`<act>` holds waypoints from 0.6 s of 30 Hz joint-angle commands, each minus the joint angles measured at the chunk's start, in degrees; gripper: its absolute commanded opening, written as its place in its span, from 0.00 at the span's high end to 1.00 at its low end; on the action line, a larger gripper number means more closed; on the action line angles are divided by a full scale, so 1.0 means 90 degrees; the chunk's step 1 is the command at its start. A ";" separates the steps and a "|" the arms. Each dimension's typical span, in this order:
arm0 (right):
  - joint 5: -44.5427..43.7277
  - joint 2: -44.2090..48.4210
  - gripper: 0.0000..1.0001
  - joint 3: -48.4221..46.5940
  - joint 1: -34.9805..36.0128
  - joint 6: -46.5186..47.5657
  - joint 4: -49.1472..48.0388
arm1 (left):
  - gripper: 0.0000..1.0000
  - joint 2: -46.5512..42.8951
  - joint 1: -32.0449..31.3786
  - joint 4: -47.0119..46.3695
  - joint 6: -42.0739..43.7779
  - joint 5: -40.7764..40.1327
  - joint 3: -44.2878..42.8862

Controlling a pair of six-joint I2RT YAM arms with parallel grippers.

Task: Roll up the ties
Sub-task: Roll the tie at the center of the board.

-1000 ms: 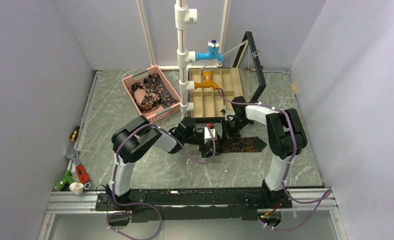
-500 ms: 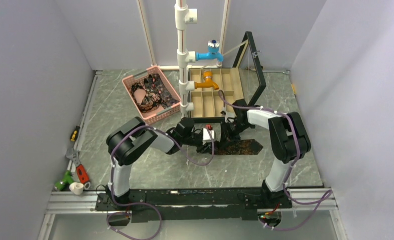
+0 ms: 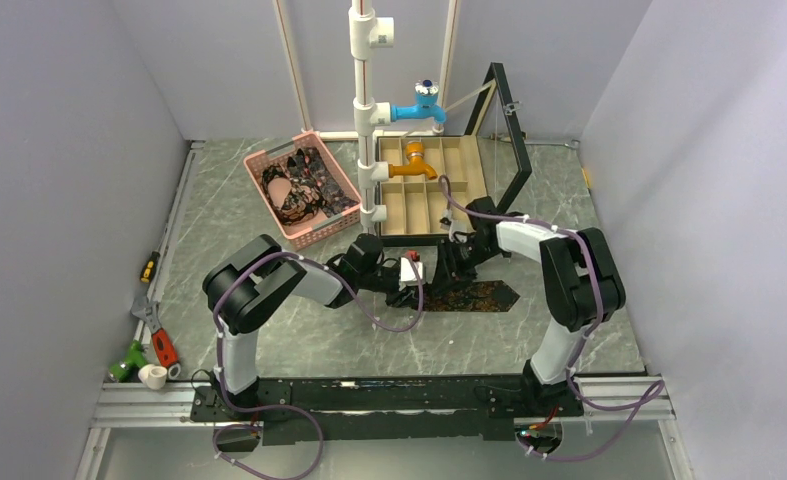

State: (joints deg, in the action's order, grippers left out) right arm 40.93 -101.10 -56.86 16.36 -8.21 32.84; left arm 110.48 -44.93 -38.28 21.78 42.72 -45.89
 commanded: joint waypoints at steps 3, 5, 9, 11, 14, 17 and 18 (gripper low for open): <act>-0.0173 -0.0464 0.81 0.0054 0.0098 0.0149 -0.0184 | 0.66 0.0157 0.0030 0.1149 0.0265 0.0023 0.0104; -0.0330 -0.0626 0.89 -0.0011 0.0099 0.0194 -0.0159 | 0.66 0.0136 0.0026 0.1311 0.0331 -0.0085 0.0057; -0.0542 -0.0932 1.00 -0.0140 0.0172 0.0217 -0.0205 | 0.62 0.0033 0.0011 0.1763 0.0504 -0.0359 -0.0012; -0.0591 -0.1060 1.00 -0.0253 0.0202 0.0196 -0.0229 | 0.62 -0.0029 -0.0006 0.1977 0.0605 -0.0515 -0.0028; -0.0524 -0.1030 0.99 -0.0479 0.0185 0.0268 -0.0023 | 0.65 -0.0098 -0.0078 0.2422 0.0799 -0.0823 -0.0083; -0.0389 -0.0487 0.89 -0.0347 0.0022 0.0353 0.0221 | 0.66 -0.0172 -0.0150 0.2796 0.0954 -0.1182 -0.0077; -0.0317 -0.0197 0.84 -0.0268 -0.0056 0.0367 0.0307 | 0.65 -0.0175 -0.0174 0.2903 0.0946 -0.1258 -0.0086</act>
State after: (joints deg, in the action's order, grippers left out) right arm 39.79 -106.52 -59.64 17.87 -4.69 34.65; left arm 108.03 -45.76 -27.77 27.57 38.52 -48.07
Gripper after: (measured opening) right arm 0.089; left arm 0.424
